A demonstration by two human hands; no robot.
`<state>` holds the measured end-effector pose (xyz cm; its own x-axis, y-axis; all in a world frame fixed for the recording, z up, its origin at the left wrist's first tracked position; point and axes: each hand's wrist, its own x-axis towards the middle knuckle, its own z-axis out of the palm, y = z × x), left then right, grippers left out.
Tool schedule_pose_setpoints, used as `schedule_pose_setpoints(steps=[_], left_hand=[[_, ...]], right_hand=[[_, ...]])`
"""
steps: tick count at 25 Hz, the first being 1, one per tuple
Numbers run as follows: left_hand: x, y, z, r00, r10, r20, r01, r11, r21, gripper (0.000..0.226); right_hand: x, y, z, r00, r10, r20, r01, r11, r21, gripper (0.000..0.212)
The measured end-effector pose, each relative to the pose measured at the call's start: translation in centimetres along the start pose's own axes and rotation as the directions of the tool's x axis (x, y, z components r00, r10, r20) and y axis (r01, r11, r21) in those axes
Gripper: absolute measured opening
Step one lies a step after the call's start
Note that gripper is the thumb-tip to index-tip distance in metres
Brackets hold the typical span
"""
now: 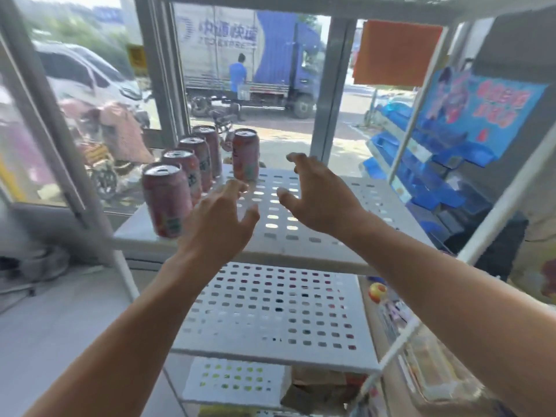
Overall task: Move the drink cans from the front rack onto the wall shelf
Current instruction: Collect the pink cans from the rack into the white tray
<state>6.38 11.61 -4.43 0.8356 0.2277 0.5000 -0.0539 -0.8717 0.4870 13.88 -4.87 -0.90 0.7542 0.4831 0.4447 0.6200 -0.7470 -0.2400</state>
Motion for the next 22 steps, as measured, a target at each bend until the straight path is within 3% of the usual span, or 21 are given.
schedule_pose_setpoints(steps=[15,20,22], left_hand=[[7.1,-0.9,2.8,0.99,-0.101,-0.102,0.093,0.993,-0.076,0.032],[7.4,-0.6,3.2,0.99,-0.09,-0.111,0.077,0.991,-0.111,0.034],[7.5,-0.7,3.2,0.99,-0.088,-0.114,0.074,0.989,-0.128,0.035]], right_hand=[[17.1,-0.1,6.4,0.983,0.059,0.172,-0.056,0.998,-0.021,0.083],[18.5,-0.1,7.1,0.968,0.095,0.233,-0.072,0.992,-0.104,0.077],[18.5,0.5,7.8,0.969,0.112,0.218,-0.106,0.994,-0.042,0.073]])
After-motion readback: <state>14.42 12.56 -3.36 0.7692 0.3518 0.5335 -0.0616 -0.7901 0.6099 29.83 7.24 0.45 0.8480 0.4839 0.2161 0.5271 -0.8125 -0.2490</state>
